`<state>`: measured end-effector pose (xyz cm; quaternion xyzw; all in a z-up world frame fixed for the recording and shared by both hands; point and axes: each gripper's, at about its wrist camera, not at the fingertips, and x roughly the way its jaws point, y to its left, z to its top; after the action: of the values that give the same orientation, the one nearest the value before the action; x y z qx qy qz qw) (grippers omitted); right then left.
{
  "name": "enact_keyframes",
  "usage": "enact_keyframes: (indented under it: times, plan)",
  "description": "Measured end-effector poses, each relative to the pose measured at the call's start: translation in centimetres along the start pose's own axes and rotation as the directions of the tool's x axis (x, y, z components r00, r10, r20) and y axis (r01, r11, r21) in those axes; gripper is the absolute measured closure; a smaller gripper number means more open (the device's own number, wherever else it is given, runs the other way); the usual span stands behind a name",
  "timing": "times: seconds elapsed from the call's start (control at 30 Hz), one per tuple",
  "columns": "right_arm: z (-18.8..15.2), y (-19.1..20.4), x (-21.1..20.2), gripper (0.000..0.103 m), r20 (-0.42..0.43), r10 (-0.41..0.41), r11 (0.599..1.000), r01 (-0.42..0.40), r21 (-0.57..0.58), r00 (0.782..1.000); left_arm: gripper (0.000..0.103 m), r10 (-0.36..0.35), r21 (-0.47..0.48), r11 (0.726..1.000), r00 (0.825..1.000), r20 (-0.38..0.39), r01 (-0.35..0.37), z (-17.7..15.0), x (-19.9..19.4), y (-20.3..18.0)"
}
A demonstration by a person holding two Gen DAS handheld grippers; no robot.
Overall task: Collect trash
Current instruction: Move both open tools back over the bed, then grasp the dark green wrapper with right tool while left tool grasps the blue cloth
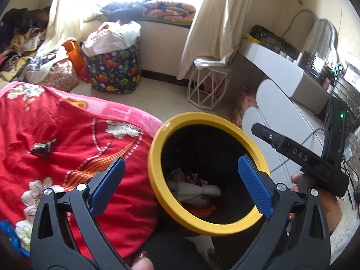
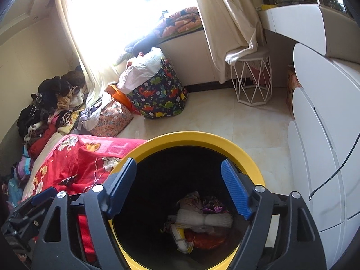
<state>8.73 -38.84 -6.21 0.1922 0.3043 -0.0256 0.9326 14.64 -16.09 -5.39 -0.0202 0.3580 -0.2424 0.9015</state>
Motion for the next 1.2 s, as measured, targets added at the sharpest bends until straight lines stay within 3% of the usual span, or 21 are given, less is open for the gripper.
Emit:
enact_keyframes:
  times: [0.3, 0.6, 0.9, 1.2]
  plan:
    - [-0.1, 3.2, -1.0, 0.023, 0.048, 0.073, 0.995, -0.07, -0.073, 0.996, 0.011, 0.09, -0.03, 0.996, 0.993, 0.079, -0.087, 0.7, -2.8, 2.2]
    - [-0.6, 8.2, -0.8, 0.023, 0.022, 0.16, 0.969, -0.153, -0.196, 0.987, 0.011, 0.164, -0.084, 0.985, 0.978, 0.129, -0.154, 0.7, -5.0, 4.9]
    - [-1.4, 14.2, 0.9, 0.023, -0.045, 0.221, 0.921, -0.224, -0.318, 0.974, 0.011, 0.247, -0.154, 0.962, 0.96, 0.129, -0.227, 0.1, -7.0, 9.3]
    - [-2.8, 20.7, 4.5, 0.023, -0.129, 0.258, 0.856, -0.288, -0.43, 0.958, 0.011, 0.341, -0.227, 0.922, 0.935, 0.092, -0.314, -2.3, -9.3, 14.6]
